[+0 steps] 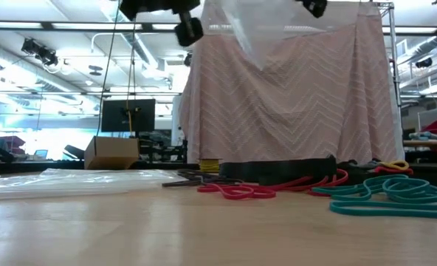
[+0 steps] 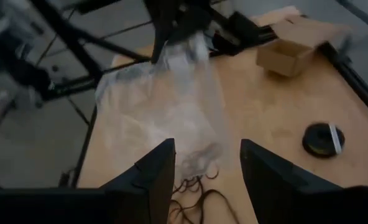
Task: Sort rubber bands
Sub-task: Open the transparent zip bag
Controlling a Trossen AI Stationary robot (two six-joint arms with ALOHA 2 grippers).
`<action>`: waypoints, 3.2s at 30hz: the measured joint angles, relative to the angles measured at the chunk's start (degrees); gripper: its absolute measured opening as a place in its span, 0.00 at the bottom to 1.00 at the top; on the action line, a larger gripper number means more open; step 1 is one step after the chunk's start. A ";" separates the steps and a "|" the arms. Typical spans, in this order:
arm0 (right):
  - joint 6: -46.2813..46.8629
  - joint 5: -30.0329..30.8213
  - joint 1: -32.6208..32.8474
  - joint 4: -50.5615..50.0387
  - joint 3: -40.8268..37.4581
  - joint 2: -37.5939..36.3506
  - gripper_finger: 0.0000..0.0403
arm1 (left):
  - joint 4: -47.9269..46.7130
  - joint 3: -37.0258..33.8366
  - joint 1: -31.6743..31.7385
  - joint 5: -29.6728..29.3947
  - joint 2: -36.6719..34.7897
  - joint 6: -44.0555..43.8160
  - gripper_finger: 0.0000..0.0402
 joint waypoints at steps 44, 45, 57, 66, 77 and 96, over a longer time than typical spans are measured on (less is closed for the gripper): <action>-6.89 -40.55 0.64 38.74 0.00 33.68 0.46 | -23.49 11.62 -18.39 -26.94 0.07 -0.35 0.00; -5.33 -40.57 0.80 38.83 0.00 33.59 0.44 | -23.90 11.62 -18.39 -27.49 0.07 -0.32 0.00; 6.24 -36.04 2.67 36.31 0.00 30.13 0.00 | -25.95 11.62 -18.32 -34.04 0.09 2.40 0.00; -1.45 -25.82 2.74 15.25 0.02 25.43 0.00 | -26.10 11.62 -15.78 -34.90 0.09 5.08 0.16; -8.42 -3.33 6.91 -7.24 8.89 26.81 0.00 | -24.82 11.62 -12.05 -32.70 2.73 9.15 0.49; -11.70 9.26 8.59 -26.54 36.40 34.67 0.00 | -10.90 11.66 -9.97 -37.48 4.68 19.21 0.54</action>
